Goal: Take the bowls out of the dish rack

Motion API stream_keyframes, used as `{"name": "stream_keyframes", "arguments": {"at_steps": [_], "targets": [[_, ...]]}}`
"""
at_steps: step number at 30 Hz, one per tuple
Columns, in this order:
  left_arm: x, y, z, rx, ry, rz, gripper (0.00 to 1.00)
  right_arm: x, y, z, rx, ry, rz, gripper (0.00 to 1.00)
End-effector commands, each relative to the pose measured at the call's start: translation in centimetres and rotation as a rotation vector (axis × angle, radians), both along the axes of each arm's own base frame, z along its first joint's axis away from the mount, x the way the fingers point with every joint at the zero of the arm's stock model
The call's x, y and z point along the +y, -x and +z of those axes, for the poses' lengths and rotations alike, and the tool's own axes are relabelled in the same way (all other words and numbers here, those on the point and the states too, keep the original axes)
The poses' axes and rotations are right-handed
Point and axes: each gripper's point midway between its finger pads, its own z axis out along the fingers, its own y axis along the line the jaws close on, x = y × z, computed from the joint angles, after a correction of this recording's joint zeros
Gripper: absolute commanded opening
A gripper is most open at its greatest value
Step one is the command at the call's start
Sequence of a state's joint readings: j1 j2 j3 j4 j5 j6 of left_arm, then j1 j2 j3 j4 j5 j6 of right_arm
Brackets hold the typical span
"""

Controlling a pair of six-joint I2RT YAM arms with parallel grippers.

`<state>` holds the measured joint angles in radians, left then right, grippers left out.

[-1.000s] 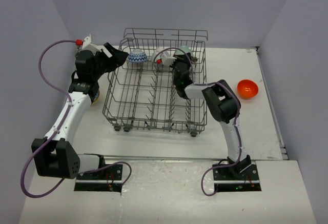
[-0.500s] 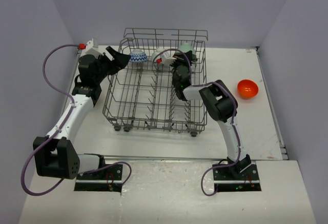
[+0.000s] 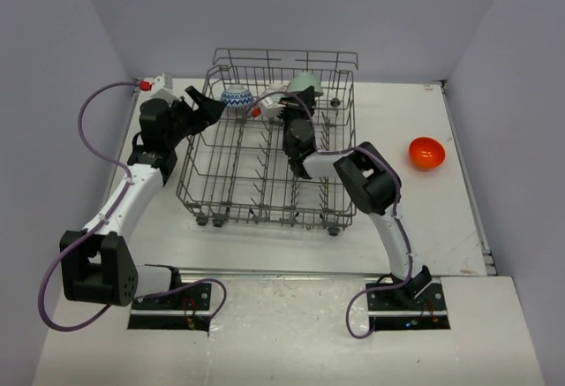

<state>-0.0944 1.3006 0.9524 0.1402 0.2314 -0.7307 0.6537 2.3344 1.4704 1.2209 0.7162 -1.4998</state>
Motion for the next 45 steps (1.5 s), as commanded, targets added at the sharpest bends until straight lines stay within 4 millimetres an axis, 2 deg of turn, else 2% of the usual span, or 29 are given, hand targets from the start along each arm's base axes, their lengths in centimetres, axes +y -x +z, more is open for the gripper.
{"name": "stream_keyframes", "arguments": {"at_steps": [1,4,10,11,15,18,20,21,22,23,24,25,26,27,28,30,31,32,33,34,35,36,37,39,40,41,42,44,45], "targets": [[-0.1,-1.4,1.3,-0.036,-0.048,-0.010,0.82,-0.8,5.3,12.1,-0.395,-0.280,0.036,0.00],[-0.3,-2.2,0.0,0.016,-0.058,-0.017,0.81,-1.1,7.3,15.2,-0.415,-0.320,0.049,0.00],[-1.3,-3.6,2.0,0.018,-0.047,-0.028,0.80,-1.7,8.7,19.4,-0.409,-0.349,0.064,0.00],[-1.6,-3.9,3.0,0.006,-0.049,-0.028,0.80,-1.5,8.3,19.6,-0.387,-0.341,0.068,0.00],[-2.0,-4.3,3.0,0.068,-0.033,-0.025,0.77,-1.1,7.7,21.0,-0.356,-0.347,0.066,0.00],[-2.2,-4.2,3.2,0.099,0.000,-0.019,0.77,-1.9,7.5,21.5,-0.284,-0.371,0.027,0.00],[-2.5,-4.1,2.7,0.144,0.012,-0.023,0.76,-3.9,7.9,21.7,-0.207,-0.436,-0.020,0.00],[-2.4,-4.3,3.8,0.137,0.012,-0.017,0.74,-4.5,7.6,21.3,-0.164,-0.562,-0.008,0.00],[-2.4,-4.3,3.2,0.173,0.003,-0.016,0.74,-5.3,7.6,21.2,-0.116,-0.634,-0.018,0.00],[-2.3,-4.4,3.3,0.183,-0.001,-0.013,0.73,-7.4,8.4,20.6,0.074,-0.616,-0.073,0.00],[-2.3,-4.6,3.0,0.204,-0.004,-0.013,0.72,-6.8,8.5,19.5,0.155,-0.854,-0.015,0.00],[-2.4,-4.6,3.7,0.207,-0.010,-0.018,0.70,-9.3,8.6,19.5,0.189,-0.896,-0.074,0.00],[-2.5,-4.6,3.8,0.216,-0.011,-0.018,0.69,-11.1,10.3,19.6,0.264,-0.906,-0.126,0.00],[-2.7,-4.7,3.5,0.235,-0.011,-0.023,0.69,-11.4,10.8,19.2,0.310,-0.992,-0.123,0.00],[-3.0,-4.7,3.9,0.237,-0.008,-0.031,0.68,-13.5,11.9,18.1,0.376,-0.980,-0.190,0.00],[-3.7,-4.7,3.8,0.246,-0.026,-0.049,0.67,-15.1,13.7,18.6,0.414,-1.061,-0.206,0.00],[-3.9,-4.5,3.9,0.258,-0.035,-0.053,0.67,-16.7,14.6,16.5,0.473,-1.076,-0.271,0.00],[-4.1,-4.5,3.8,0.266,-0.044,-0.055,0.66,-17.7,15.4,15.9,0.485,-1.108,-0.284,0.00],[-4.1,-4.4,3.2,0.286,-0.056,-0.052,0.66,-18.9,17.3,16.8,0.454,-1.196,-0.276,0.00],[-4.3,-4.3,3.2,0.287,-0.058,-0.057,0.66,-20.9,18.3,14.4,0.519,-1.258,-0.341,0.00],[-4.5,-4.3,3.0,0.289,-0.071,-0.066,0.66,-21.9,19.6,14.4,0.506,-1.356,-0.349,0.00],[-4.6,-4.1,2.7,0.303,-0.083,-0.068,0.65,-22.6,20.3,13.6,0.527,-1.401,-0.364,0.00],[-4.6,-4.0,2.7,0.305,-0.096,-0.070,0.65,-23.8,20.9,11.5,0.569,-1.452,-0.406,0.00],[-4.7,-3.8,2.5,0.309,-0.123,-0.082,0.66,-25.2,22.5,11.1,0.548,-1.491,-0.434,0.00],[-4.6,-3.6,2.3,0.317,-0.134,-0.084,0.65,-25.3,23.3,9.5,0.578,-1.500,-0.471,0.00],[-4.3,-3.3,2.2,0.321,-0.152,-0.080,0.66,-25.5,23.8,8.9,0.573,-1.528,-0.493,0.00],[-4.2,-3.2,2.1,0.324,-0.161,-0.080,0.66,-26.9,25.0,7.1,0.565,-1.556,-0.565,0.00],[-4.0,-3.0,1.9,0.327,-0.181,-0.085,0.66,-26.8,26.1,4.8,0.619,-1.626,-0.601,0.00],[-4.0,-2.9,1.9,0.327,-0.184,-0.086,0.66,-27.7,27.1,2.5,0.631,-1.643,-0.671,0.00]]}}
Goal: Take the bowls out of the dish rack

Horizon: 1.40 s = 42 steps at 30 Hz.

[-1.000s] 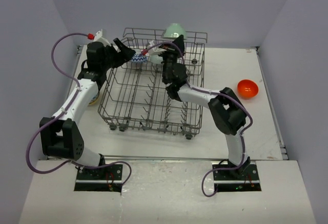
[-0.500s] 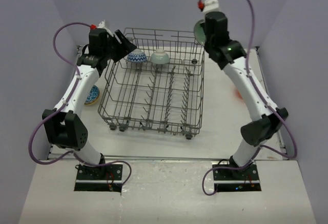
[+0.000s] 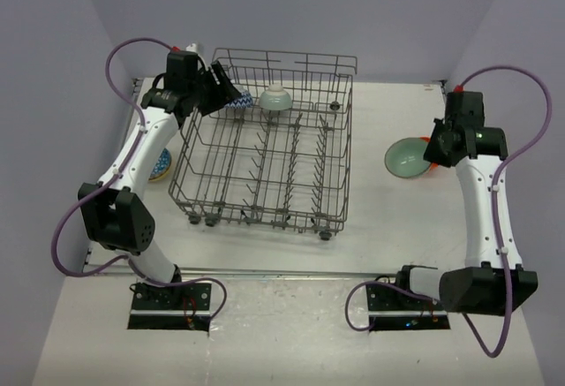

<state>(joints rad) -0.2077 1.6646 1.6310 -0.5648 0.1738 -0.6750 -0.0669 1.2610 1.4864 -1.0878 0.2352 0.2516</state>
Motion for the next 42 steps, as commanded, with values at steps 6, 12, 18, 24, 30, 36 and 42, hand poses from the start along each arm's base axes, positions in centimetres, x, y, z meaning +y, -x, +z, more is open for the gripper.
{"name": "stream_keyframes", "arguments": {"at_steps": [6,12,18,24,30,36,42], "targets": [[0.4,0.4,0.0,0.001,-0.049,-0.012,0.66,-2.0,2.7,-8.3,0.088,-0.246,-0.217,0.00],[0.8,-0.6,-1.8,0.059,-0.095,0.031,0.68,-3.6,2.6,-10.8,0.125,-0.276,-0.290,0.00],[-0.6,-1.9,-2.9,0.091,-0.061,0.011,0.68,-5.9,2.9,-13.5,0.177,-0.263,-0.375,0.00],[-0.8,-2.9,-2.6,0.079,-0.069,0.006,0.68,-8.5,2.8,-15.2,0.212,-0.269,-0.463,0.00],[-1.0,-3.3,-2.7,0.081,-0.069,-0.004,0.68,-9.8,1.8,-15.5,0.217,-0.291,-0.497,0.00],[-1.4,-3.8,-3.4,0.097,-0.056,-0.015,0.69,-10.5,1.7,-16.4,0.241,-0.267,-0.510,0.00],[-1.6,-3.9,-3.1,0.087,-0.050,-0.021,0.69,-10.7,0.9,-15.8,0.212,-0.272,-0.502,0.00]]}}
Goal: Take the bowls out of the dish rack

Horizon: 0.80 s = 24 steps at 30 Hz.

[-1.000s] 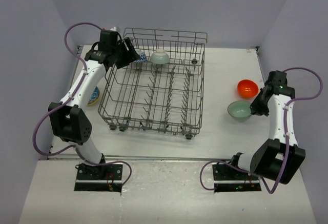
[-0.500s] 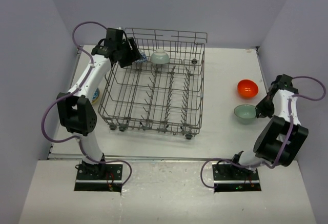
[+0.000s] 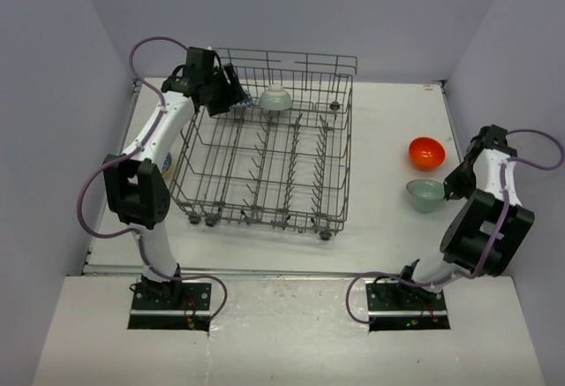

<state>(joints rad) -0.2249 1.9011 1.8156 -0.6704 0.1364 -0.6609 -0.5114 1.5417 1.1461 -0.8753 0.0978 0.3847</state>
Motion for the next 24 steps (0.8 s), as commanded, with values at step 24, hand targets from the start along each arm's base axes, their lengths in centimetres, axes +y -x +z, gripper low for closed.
{"name": "stream_keyframes", "arguments": {"at_steps": [24], "targets": [[-1.1,-0.7,2.1,-0.051,0.034,-0.036,0.70,-1.8,-1.6,0.6,-0.059,0.078,-0.027,0.09]]}}
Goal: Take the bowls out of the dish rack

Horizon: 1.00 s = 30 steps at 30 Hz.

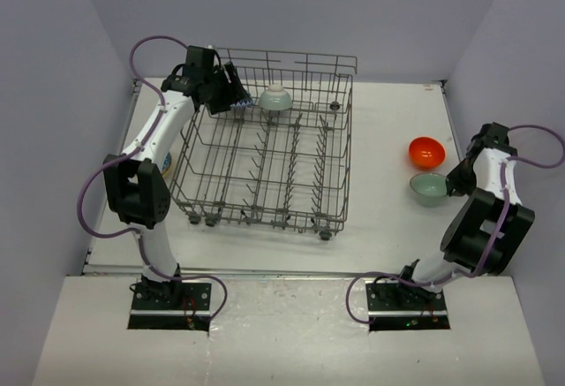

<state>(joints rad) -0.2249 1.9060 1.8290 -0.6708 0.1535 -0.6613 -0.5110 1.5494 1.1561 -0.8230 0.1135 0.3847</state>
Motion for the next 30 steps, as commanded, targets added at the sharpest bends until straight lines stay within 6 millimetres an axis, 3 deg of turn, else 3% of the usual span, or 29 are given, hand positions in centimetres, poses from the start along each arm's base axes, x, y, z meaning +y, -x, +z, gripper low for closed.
{"name": "stream_keyframes", "arguments": {"at_steps": [1,7,9,20,25,30], "targets": [[-0.8,-0.6,1.7,-0.045,0.023,-0.024,0.70,-0.8,-0.2,0.3,-0.007,0.039,-0.027,0.11],[-0.9,-0.4,1.5,-0.044,0.035,-0.024,0.70,-0.8,0.9,0.6,0.008,0.062,-0.037,0.28],[-1.0,-0.3,1.3,-0.039,0.039,-0.024,0.70,-0.6,1.2,0.9,0.001,0.066,-0.037,0.40],[-1.1,-0.3,1.6,-0.041,0.055,-0.024,0.71,0.0,1.1,3.6,-0.087,0.078,-0.027,0.42],[-0.9,-0.1,2.7,-0.074,0.053,-0.009,0.68,1.4,0.0,6.7,-0.199,0.073,0.021,0.42],[0.1,-1.3,4.7,-0.189,-0.036,0.001,0.68,4.6,-3.0,12.1,-0.372,0.089,0.172,0.44]]}}
